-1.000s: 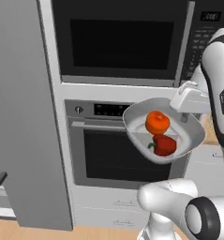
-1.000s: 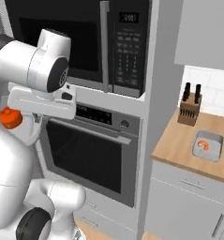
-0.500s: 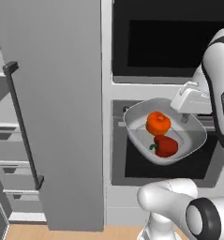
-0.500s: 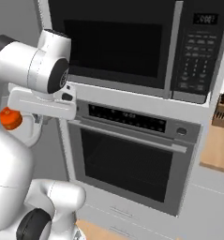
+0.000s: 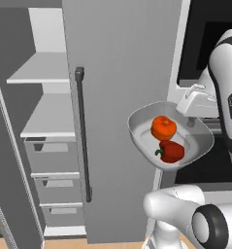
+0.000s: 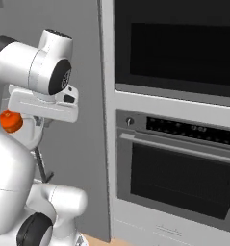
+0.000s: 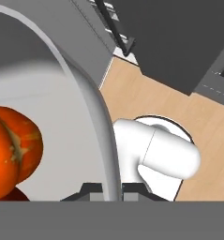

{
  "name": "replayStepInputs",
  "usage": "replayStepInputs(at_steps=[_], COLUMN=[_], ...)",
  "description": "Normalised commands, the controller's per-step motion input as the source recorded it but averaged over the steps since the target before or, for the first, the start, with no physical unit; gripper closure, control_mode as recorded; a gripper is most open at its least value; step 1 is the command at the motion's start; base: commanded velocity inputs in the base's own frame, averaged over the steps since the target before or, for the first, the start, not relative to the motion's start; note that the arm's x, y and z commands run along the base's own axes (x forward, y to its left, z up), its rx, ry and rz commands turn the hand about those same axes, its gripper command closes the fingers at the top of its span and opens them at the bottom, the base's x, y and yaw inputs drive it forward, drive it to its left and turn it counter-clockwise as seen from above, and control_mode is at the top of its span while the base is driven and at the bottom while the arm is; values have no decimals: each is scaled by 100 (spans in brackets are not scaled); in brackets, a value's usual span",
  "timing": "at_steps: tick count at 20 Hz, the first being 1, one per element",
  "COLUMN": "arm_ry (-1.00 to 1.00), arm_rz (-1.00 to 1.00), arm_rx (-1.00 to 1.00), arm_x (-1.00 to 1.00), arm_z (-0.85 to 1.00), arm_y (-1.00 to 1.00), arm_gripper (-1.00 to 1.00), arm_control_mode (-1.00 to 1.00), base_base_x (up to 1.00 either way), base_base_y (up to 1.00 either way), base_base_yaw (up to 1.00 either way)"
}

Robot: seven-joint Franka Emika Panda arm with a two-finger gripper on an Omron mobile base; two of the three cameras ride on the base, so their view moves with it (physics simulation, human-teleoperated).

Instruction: Take the meat container that has the shrimp and place it on the second highest rack of the freezer. Then take the vegetable container that has the squash and bell pepper and place it on the highest rack of the freezer.

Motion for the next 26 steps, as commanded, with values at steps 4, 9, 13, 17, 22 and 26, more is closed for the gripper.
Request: replayStepInputs(at_steps=[4,9,13,17,22,26], arm_ry=[0,0,0,0,0,0], arm_rz=[0,0,0,0,0,0], arm_rx=[0,0,0,0,0,0], arm_x=[0,0,0,0,0,0], arm_z=[0,0,0,0,0,0], arm_y=[0,0,0,0,0,0], arm_gripper=[100,100,100,100,100,100], arm_control_mode=[100,100,100,100,100,100], base_base_x=[-2,-3,0,0,12,11], base_base_y=[84,72,56,32,29,45], base_base_yaw=[-20,-20,-20,-19,-17,-15])
